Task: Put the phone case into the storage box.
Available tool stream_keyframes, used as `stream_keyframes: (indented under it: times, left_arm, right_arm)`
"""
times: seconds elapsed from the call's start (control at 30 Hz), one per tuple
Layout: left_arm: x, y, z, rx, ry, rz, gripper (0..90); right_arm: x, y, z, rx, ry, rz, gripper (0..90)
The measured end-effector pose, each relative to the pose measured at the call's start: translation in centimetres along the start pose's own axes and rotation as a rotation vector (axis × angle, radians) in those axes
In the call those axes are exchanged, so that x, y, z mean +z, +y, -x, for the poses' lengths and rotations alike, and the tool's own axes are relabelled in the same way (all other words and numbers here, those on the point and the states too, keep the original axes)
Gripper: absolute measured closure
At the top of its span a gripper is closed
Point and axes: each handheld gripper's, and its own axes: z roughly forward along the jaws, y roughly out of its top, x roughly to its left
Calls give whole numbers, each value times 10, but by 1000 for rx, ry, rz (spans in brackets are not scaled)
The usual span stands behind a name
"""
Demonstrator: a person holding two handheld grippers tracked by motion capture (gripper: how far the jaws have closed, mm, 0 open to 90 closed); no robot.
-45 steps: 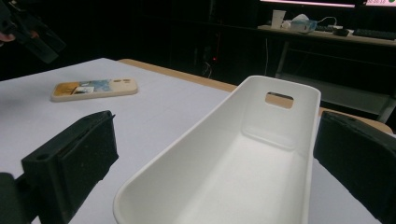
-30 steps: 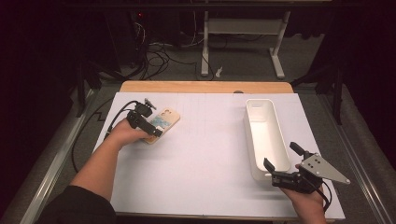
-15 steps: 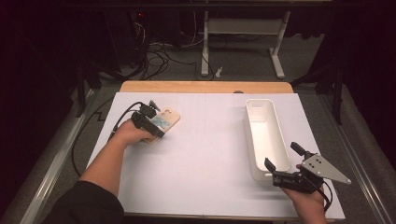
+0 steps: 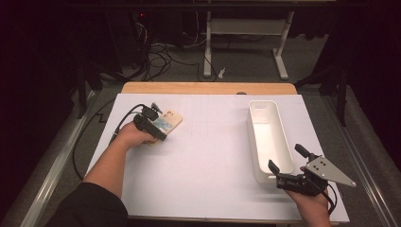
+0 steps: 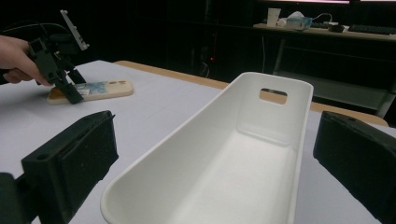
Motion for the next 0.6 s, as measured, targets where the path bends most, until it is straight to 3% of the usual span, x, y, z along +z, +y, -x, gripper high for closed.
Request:
stream_keyframes:
  times: [0.1,0.6]
  left_arm:
    - [-2,0,1,8,-2,1,105]
    - [-2,0,3,-7,14,6,124]
  right_arm:
    - [0,0,1,2,-2,2,3]
    - [0,0,0,1,-1,3,3]
